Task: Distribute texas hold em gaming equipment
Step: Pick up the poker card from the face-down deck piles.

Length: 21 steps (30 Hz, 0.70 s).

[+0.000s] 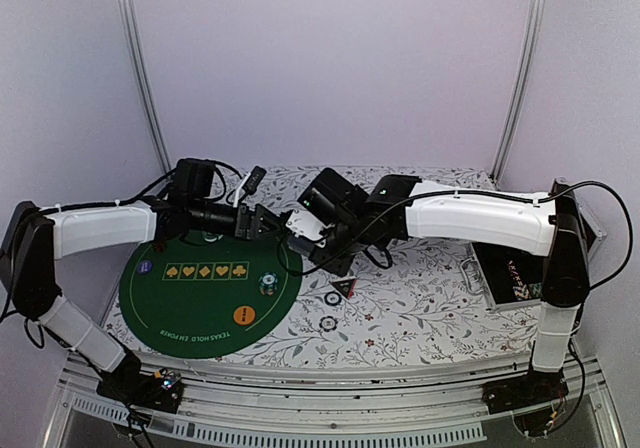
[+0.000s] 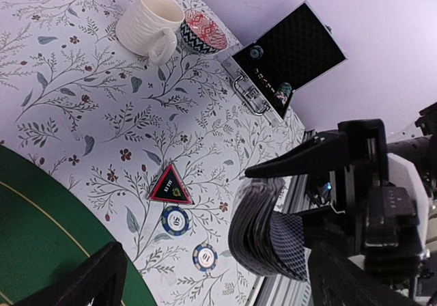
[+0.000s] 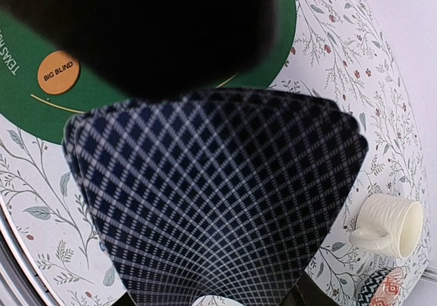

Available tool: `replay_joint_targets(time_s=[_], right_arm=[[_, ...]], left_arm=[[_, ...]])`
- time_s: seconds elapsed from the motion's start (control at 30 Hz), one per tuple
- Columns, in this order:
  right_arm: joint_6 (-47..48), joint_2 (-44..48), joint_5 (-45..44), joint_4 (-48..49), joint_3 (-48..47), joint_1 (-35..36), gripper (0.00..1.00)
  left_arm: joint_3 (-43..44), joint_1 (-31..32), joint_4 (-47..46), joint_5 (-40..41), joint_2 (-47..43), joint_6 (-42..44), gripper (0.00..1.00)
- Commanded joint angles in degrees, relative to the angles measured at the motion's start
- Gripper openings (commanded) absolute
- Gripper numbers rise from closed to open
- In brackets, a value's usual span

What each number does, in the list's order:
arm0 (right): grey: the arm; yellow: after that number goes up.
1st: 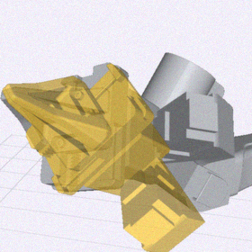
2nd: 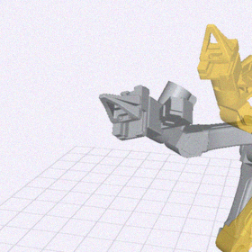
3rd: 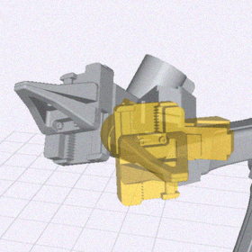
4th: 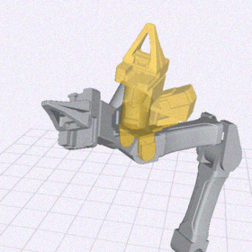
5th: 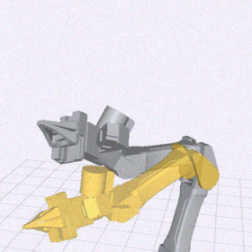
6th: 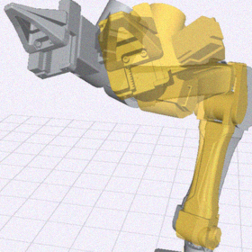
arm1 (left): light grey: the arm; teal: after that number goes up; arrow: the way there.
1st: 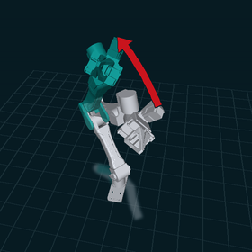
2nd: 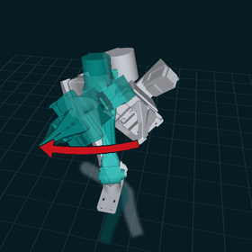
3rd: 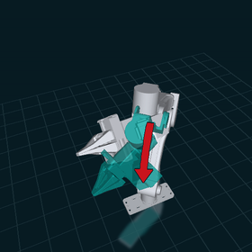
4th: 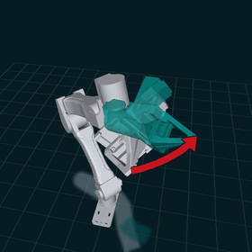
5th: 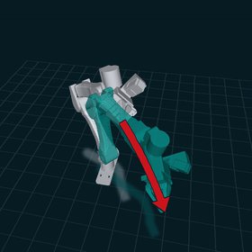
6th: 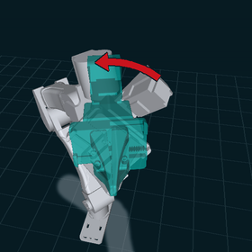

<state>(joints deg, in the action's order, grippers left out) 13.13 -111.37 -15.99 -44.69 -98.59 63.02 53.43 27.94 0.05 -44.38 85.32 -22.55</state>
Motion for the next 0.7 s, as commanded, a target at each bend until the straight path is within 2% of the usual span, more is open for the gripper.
replay_joint_targets(time_s=[0.0, 0.1, 0.47, 0.57, 0.67], right_arm=[[0.54, 1.13, -0.89, 1.75, -0.73, 0.34, 0.45], [0.71, 1.24, -1.11, 1.95, -0.73, 0.34, 0.45], [1.63, -0.45, -1.69, 1.97, -2.55, 0.34, 0.45], [1.73, -0.39, -1.61, 2.02, -2.53, 0.32, 0.45], [1.73, -0.35, -1.76, 1.74, -2.06, 0.33, 0.45]], left_arm=[[1.10, 0.71, -1.56, -1.11, 1.87, -0.55, 0.92], [1.94, 1.17, -2.08, -2.05, 2.80, -0.45, 0.89], [5.35, 3.25, -0.32, 0.78, 6.79, 0.43, 0.91], [6.50, 3.34, 2.14, 3.92, 7.29, 1.60, 0.85], [7.72, 3.30, 4.62, 5.21, 7.49, 3.18, 0.74]])
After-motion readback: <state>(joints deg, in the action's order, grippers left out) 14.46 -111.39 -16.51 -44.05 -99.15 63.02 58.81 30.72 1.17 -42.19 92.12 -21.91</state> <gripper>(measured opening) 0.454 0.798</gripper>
